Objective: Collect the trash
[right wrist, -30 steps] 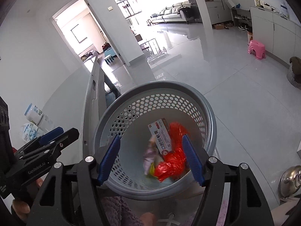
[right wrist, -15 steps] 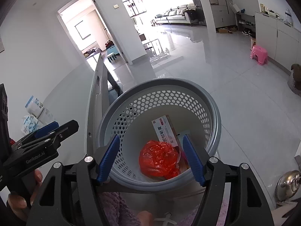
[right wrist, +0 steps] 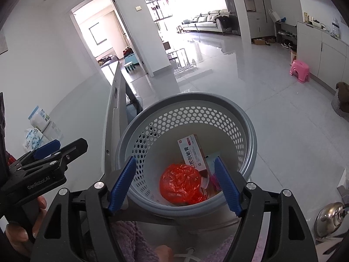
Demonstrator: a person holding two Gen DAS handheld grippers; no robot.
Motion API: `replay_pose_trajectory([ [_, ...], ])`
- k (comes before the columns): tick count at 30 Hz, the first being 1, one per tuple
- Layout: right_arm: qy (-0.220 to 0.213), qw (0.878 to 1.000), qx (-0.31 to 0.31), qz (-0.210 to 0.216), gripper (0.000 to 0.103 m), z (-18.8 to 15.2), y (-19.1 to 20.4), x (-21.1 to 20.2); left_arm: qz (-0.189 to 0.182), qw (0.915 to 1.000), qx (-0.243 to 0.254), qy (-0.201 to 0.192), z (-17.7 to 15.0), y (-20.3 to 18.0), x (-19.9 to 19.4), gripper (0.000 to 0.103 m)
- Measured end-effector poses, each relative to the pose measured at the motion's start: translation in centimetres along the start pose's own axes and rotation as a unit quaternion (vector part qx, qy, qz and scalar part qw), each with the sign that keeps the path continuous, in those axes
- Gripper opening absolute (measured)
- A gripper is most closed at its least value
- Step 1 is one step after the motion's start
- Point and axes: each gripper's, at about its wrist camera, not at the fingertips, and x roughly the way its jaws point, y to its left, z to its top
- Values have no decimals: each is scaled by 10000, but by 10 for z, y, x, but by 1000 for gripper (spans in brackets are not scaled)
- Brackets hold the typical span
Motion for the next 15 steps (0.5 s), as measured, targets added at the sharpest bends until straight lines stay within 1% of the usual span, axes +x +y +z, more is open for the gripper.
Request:
replay_pose_trajectory([
  [4,-19,10000,-33,-21,73,0,3,-1,90,9999,-21,-43,-1,4,-3,97],
  [8,0,10000,-73,-60,73,-2,4,0,227,9997,0,-33,-2,7,-3,97],
  [15,18,9999,-79,-88,73,-3,4,-1,279,9996,-34,-1,-4,10,-3,97],
])
